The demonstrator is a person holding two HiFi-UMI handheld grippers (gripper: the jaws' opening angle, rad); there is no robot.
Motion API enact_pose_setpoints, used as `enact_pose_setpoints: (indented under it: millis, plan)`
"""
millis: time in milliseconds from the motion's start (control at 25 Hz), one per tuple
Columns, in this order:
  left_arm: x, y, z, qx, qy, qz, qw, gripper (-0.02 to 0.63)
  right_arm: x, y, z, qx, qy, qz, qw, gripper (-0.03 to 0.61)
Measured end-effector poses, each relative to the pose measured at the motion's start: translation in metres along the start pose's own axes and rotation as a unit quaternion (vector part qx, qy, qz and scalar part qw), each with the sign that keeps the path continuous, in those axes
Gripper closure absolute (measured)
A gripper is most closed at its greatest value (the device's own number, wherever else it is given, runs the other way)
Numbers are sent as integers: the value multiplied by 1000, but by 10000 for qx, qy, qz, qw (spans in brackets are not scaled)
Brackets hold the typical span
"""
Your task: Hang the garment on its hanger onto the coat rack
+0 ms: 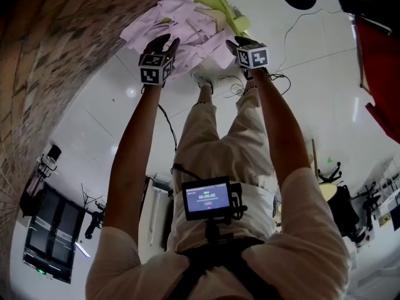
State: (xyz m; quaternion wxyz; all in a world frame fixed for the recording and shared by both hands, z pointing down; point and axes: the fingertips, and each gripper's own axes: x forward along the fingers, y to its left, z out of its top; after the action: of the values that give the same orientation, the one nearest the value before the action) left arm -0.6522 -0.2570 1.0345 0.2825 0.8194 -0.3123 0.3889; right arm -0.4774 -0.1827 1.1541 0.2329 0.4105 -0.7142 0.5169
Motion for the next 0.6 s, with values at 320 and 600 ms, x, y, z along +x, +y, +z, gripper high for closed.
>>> enact_pose_setpoints:
  millis: [320,600]
  plan:
    - [119,40,-64,165,466,260,9984,480,111,-72,-49,613,308,-7,9976,423]
    - [173,55,-74,521,788,342,9949,477,149,-103,-59,1094,187,117,9938,423]
